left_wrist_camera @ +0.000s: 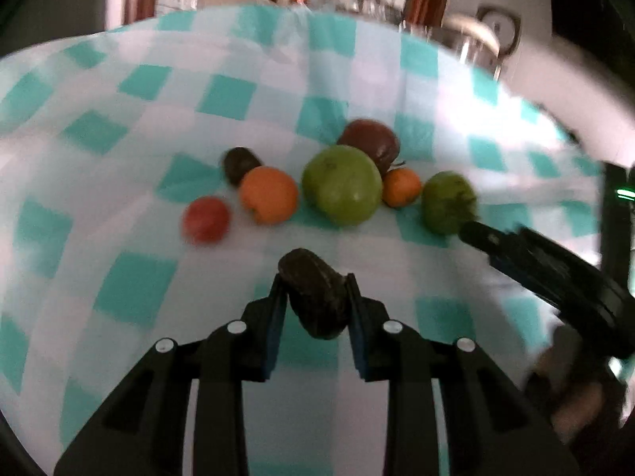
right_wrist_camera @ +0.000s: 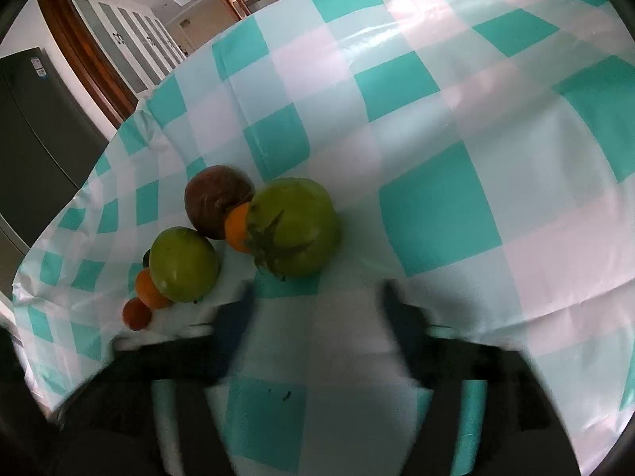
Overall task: Organize fruits
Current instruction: 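Grasp a dark avocado with the left tool while the right tool grasps a green apple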
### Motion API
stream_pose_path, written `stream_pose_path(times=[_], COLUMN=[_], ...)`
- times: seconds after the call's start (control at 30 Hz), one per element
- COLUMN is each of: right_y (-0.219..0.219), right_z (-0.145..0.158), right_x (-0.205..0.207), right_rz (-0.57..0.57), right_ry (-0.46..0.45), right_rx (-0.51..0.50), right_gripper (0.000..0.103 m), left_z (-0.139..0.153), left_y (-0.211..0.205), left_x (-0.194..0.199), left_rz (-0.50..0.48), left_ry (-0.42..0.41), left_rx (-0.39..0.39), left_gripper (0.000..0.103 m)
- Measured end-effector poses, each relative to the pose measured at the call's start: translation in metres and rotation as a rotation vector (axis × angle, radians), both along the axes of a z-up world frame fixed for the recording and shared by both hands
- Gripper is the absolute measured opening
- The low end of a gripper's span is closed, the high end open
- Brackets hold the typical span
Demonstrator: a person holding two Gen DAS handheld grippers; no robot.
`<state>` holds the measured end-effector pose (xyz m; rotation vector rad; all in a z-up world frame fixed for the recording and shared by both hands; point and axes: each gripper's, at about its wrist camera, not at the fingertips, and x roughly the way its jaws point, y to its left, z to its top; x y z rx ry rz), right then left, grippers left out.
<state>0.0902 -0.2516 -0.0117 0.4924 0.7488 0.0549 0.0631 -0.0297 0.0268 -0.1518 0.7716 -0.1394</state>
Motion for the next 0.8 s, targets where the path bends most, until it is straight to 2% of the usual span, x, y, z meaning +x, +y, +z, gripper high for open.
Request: stream_pose_path(times=[0.07,0.17,0.3,0.37,0.63,0.67,0.7,0.8], right_y=[0.001,0.003,0.009,0.016,0.052,0.053,0.054,0.050], right_z=[-0.001,-0.001,-0.001,0.001,0.000,0.001,0.003,0.004], right_x=[0.003,0.003,0.012,0.024,0.077,0.078,0.078,0.066], right_rz=[0.005,0.005,0.016,0.034,0.063,0.064,0.069,0.047], right_ry=[0.012,0.017,0.045,0.062,0.168,0.161,0.146,0.139], right_rx=[-0.002,-0.015,-0.058,-0.120,-0.414,-0.430,-0.438,-0.414], right_gripper=[0.074,0.074,0.074,0.074,0.074,0.071,0.058,0.055], left_z=[0.002,0.004,0.004,0.002,-0.001,-0.002,-0.002,-0.001], left_y=[0.021,0.032,0.032,0.033,0.042,0.041,0.042,0.042], left_x=[-0.026,-0.048,-0.040,-0.037,-0.034,-0.033,-0.033,-0.034], left_rz=[0.004,-0.002,-0.023,-0.041,-0.018,-0.019,-0.019,-0.012], left_ry=[-0.030,-0.080,-0.073,-0.059,-0.062,-0.061,-0.061,-0.064], left_rx=[-0.101,-0.170,-0.259,-0.300,-0.343,-0.343,-0.345,-0.349], left_gripper=[0.029,0.029,0.029,0.029,0.029,0.029,0.029,0.029])
